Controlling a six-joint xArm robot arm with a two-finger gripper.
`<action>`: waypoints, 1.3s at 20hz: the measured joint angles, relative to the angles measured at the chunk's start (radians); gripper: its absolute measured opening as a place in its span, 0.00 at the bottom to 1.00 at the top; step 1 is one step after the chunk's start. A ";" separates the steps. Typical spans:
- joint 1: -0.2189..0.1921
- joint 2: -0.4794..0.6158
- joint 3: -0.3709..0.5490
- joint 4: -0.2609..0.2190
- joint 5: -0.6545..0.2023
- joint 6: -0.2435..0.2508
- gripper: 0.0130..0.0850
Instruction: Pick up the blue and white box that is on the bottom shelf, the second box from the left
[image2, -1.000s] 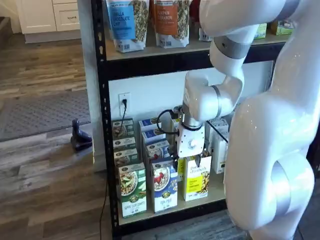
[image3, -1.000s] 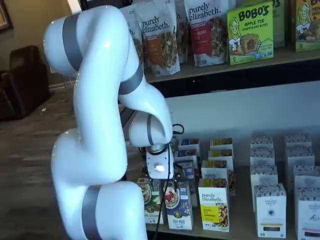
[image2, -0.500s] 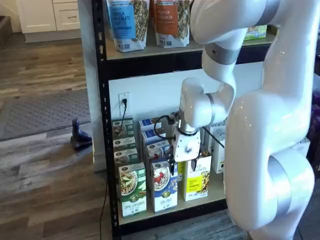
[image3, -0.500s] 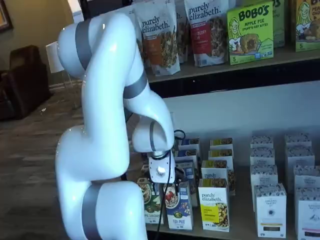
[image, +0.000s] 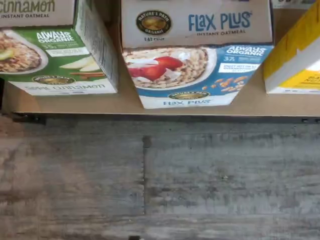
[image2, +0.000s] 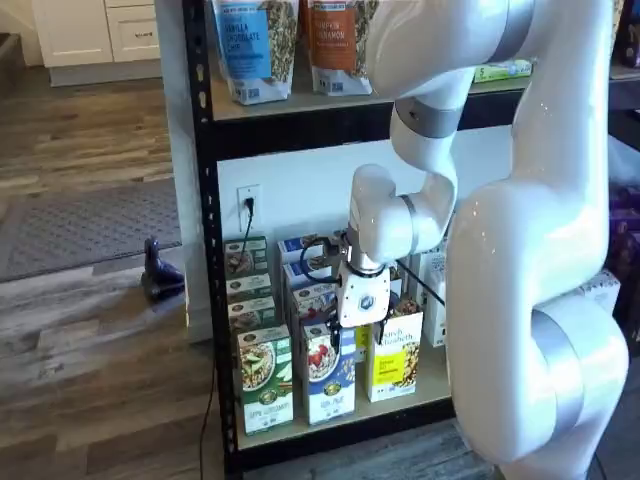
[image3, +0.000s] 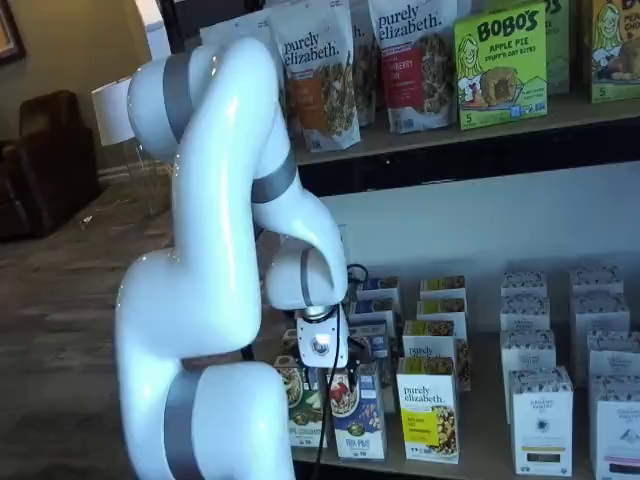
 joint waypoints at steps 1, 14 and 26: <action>0.002 0.006 -0.005 -0.001 -0.002 0.003 1.00; 0.026 0.113 -0.116 -0.026 -0.015 0.051 1.00; 0.021 0.208 -0.217 -0.099 -0.024 0.117 1.00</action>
